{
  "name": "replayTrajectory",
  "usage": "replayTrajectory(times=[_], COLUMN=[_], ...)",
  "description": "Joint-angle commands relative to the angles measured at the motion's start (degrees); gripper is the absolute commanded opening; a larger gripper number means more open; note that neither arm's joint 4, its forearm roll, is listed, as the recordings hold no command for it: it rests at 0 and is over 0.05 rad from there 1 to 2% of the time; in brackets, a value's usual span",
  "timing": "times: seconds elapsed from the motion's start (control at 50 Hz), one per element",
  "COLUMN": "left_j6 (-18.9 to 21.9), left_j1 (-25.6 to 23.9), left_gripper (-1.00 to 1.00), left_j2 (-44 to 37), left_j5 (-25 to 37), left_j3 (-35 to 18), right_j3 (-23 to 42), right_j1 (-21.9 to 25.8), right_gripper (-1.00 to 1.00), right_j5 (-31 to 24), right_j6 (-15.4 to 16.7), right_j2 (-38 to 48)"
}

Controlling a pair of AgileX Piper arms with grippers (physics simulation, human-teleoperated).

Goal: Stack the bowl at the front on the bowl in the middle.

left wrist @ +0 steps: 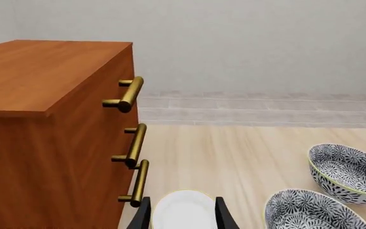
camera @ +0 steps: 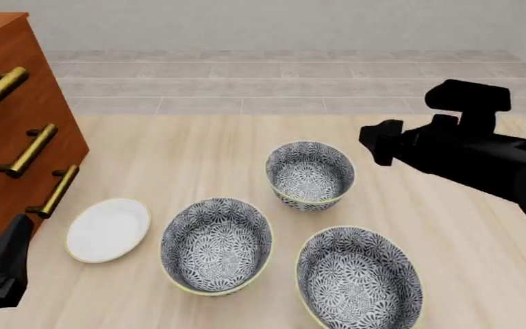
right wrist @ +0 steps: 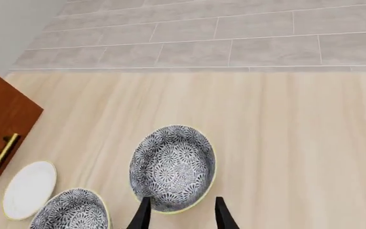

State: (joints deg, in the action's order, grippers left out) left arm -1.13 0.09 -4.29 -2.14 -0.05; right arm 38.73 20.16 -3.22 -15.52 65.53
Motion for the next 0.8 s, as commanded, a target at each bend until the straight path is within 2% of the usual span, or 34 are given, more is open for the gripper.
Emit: replayTrajectory(times=[0.02,0.24,0.48,0.8], left_j6=[-0.04,-0.03,-0.13,0.12], left_j1=[-0.03,-0.31,-0.28,-0.32], left_gripper=[1.00,1.00,1.00,1.00], left_j2=[-0.18,-0.39,-1.39,-1.85], left_j5=[-0.10,-0.23,-1.10,-1.39], left_j3=[0.00,0.01,0.01,0.03], right_j3=[3.23,5.19,7.66,9.80], right_j1=[1.86,1.14,-2.36,-3.01], right_gripper=[1.00,1.00,1.00,1.00], right_j5=[-1.32,-1.54,-1.09,-0.80], right_j6=[-1.73,-1.53,1.37,1.79], right_j2=[5.48,8.75,14.94,19.58])
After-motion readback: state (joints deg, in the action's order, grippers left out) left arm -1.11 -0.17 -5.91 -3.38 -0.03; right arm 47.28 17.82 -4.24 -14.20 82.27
